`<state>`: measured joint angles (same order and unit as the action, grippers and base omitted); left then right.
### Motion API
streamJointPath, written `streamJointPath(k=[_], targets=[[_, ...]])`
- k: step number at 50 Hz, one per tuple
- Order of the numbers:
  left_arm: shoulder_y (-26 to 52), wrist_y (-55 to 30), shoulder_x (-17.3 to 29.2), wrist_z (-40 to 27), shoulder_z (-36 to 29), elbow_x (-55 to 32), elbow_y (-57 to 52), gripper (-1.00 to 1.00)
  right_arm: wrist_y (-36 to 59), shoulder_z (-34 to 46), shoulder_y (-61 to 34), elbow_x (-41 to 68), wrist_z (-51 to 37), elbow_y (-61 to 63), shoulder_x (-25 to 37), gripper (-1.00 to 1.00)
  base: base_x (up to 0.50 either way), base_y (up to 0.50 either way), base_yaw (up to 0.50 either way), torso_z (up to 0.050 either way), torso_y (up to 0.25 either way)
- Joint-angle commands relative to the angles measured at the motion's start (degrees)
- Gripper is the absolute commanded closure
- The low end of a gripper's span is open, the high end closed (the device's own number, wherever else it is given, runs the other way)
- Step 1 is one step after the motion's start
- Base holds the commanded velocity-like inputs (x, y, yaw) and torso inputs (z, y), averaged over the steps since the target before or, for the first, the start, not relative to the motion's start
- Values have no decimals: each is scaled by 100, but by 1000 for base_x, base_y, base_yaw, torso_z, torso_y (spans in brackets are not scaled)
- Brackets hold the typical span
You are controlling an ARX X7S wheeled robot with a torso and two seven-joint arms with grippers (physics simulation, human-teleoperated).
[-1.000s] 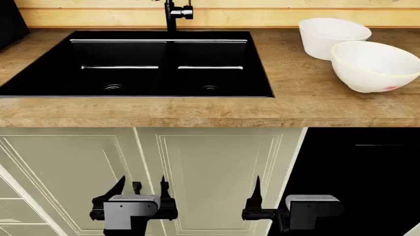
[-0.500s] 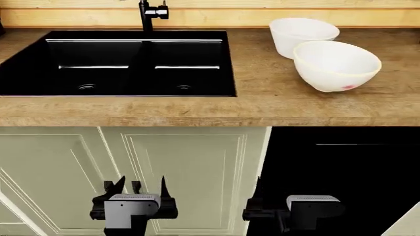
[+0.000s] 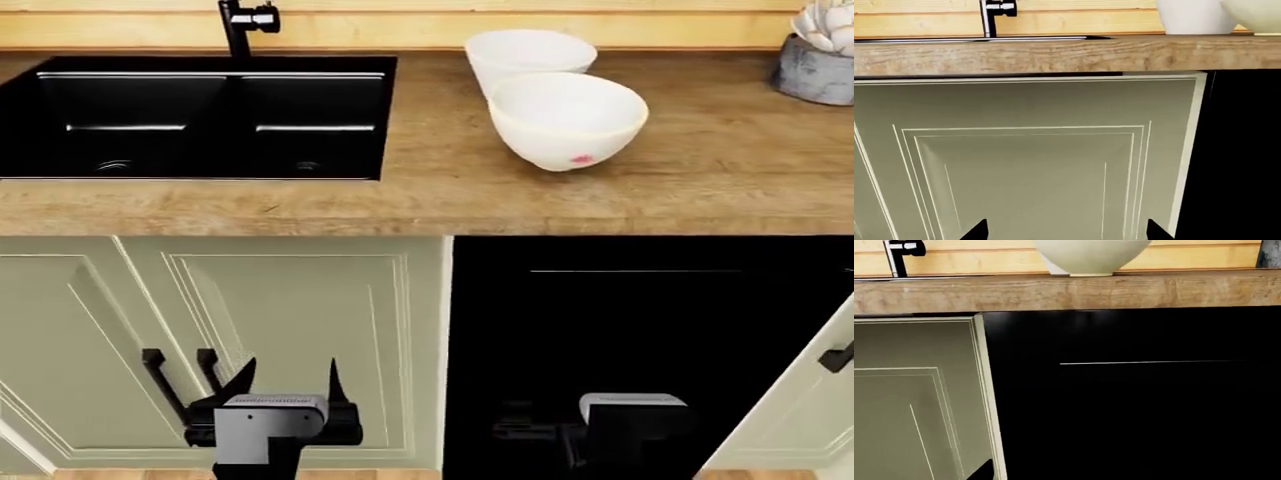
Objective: Stack the bowls in the sink.
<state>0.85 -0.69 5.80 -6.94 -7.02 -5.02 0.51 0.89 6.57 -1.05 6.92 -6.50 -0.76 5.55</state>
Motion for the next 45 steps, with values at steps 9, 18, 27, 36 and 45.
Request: streamJointPath(k=[9,18,27,36,45], targets=[[7,63,101,-121,-117,-102,37,-100,13,119,0,131,-118,6,114,-100,-127,-500,0,0,0],[16,69,143,-165,-154,-153,32,-100,-19,164,8,176,-153,12,161,-100,-72,-443,0,0,0],[-7,-90,212,-223,-185,-206,-222,-100,138,196,-9,194,-262,221,210,-100,0,0,0,0,0],[-60,-927,461,-304,-169,-296,-1511,-100,912,167,-13,296,-428,1272,400,-100,0,0,0,0,0],[252,-1969,674,-452,21,-679,-2831,-100,2348,-94,-280,709,-714,2947,733,-100,0,0,0,0,0]])
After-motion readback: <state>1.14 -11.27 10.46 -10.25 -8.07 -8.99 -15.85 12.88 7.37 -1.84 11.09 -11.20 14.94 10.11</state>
